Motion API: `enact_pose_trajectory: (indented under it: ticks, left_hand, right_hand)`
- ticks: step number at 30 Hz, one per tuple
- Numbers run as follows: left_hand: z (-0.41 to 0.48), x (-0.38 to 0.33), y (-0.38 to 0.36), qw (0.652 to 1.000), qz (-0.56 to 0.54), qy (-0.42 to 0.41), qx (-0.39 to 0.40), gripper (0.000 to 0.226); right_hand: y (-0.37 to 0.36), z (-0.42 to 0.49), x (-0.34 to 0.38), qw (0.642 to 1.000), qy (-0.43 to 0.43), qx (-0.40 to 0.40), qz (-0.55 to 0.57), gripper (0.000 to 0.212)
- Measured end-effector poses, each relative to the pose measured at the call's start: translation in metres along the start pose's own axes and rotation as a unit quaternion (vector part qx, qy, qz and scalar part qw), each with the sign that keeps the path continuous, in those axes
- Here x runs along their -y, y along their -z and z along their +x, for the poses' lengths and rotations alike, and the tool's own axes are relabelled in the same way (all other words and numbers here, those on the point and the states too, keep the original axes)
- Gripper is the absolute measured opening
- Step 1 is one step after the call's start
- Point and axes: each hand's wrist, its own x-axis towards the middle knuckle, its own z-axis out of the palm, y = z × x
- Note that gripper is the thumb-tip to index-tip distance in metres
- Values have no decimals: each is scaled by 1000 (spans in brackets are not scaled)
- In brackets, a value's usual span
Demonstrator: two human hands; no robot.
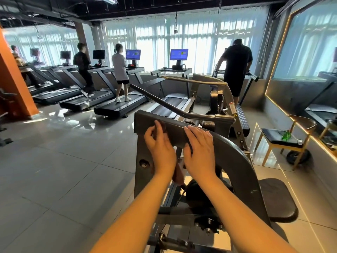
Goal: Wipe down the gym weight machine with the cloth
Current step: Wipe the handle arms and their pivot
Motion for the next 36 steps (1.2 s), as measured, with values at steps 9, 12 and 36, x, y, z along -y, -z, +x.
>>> enact_pose_trajectory:
  ticks: [9,12,36]
  left_hand:
    - [-22,-20,7,986,-89,37,138,40]
    - [-28,-35,7,976,-133,67,157,36]
    - [3,-4,-8,968,96,-153,177,43]
  right_hand:
    - [37,-19,-3,995,-27,55,73,45]
    - [45,-22,6,975,-62,119,175,57]
    - [57,42,-4,987,-119,83,-68,30]
